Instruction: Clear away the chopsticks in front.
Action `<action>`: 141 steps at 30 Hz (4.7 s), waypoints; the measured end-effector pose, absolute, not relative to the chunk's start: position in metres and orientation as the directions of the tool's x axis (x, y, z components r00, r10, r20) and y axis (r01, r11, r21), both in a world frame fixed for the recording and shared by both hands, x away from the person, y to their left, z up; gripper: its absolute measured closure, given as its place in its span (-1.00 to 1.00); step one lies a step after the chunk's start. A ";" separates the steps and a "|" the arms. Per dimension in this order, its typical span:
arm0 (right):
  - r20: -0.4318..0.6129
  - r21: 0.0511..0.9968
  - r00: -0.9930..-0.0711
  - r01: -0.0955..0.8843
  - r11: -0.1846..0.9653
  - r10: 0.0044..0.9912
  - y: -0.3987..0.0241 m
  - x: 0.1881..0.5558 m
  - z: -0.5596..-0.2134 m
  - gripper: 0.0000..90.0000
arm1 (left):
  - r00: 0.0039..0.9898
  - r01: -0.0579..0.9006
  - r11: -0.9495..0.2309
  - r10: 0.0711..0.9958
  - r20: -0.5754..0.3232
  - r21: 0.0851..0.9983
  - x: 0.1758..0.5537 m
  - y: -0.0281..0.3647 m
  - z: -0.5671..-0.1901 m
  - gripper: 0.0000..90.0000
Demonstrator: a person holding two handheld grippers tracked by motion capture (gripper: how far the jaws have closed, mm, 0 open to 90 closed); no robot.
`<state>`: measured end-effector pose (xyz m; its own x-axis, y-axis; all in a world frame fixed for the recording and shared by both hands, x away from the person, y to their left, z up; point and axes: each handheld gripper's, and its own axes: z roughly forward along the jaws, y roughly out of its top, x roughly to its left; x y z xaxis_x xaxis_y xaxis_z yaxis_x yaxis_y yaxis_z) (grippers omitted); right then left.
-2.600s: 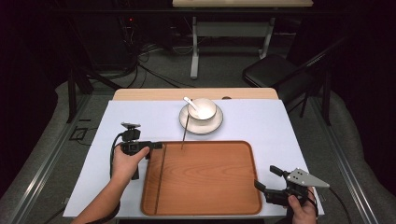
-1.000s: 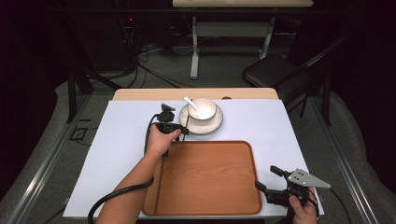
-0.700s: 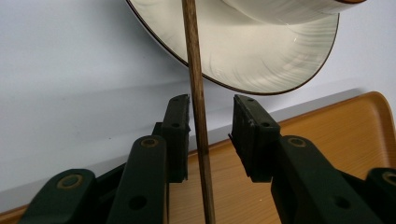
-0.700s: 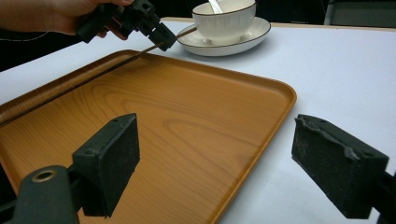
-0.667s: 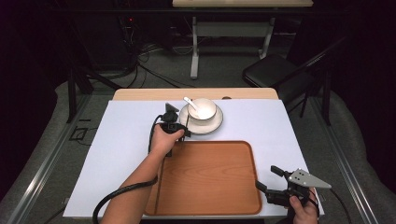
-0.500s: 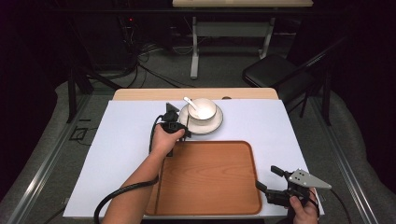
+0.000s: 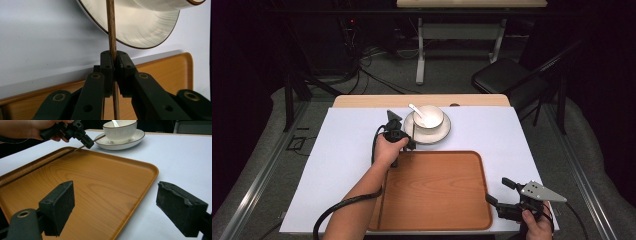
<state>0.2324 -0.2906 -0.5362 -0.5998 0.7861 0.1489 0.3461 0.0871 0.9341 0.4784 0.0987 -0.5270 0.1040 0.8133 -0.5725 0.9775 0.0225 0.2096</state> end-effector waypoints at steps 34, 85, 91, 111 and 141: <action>0.152 0.934 -0.602 0.348 0.086 0.784 -0.290 0.233 -0.536 -0.68 | 0.049 0.961 0.140 0.764 -0.643 0.240 0.445 0.146 -0.513 0.90; 0.165 0.931 -0.585 0.359 0.072 0.794 -0.290 0.234 -0.536 -0.68 | -0.005 0.994 0.071 0.771 -0.637 0.078 0.285 0.221 -0.542 0.89; 0.164 0.931 -0.587 0.359 0.073 0.793 -0.290 0.234 -0.536 -0.68 | -0.008 0.996 0.062 0.785 -0.619 0.065 0.286 0.219 -0.545 0.83; 0.162 0.931 -0.587 0.357 0.074 0.793 -0.289 0.234 -0.536 -0.68 | 0.036 0.986 0.078 0.762 -0.646 0.147 0.285 0.219 -0.535 0.42; 0.166 0.928 -0.588 0.364 0.076 0.791 -0.287 0.236 -0.536 -0.68 | 0.235 0.803 0.042 0.895 -0.379 0.595 0.302 0.240 -0.510 0.02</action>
<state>0.2355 -0.2872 -0.5365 -0.5884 0.7913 0.1660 0.3643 0.0761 0.9282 0.3022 0.2401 -0.5104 0.2349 0.8949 -0.3794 0.8027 0.0415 0.5950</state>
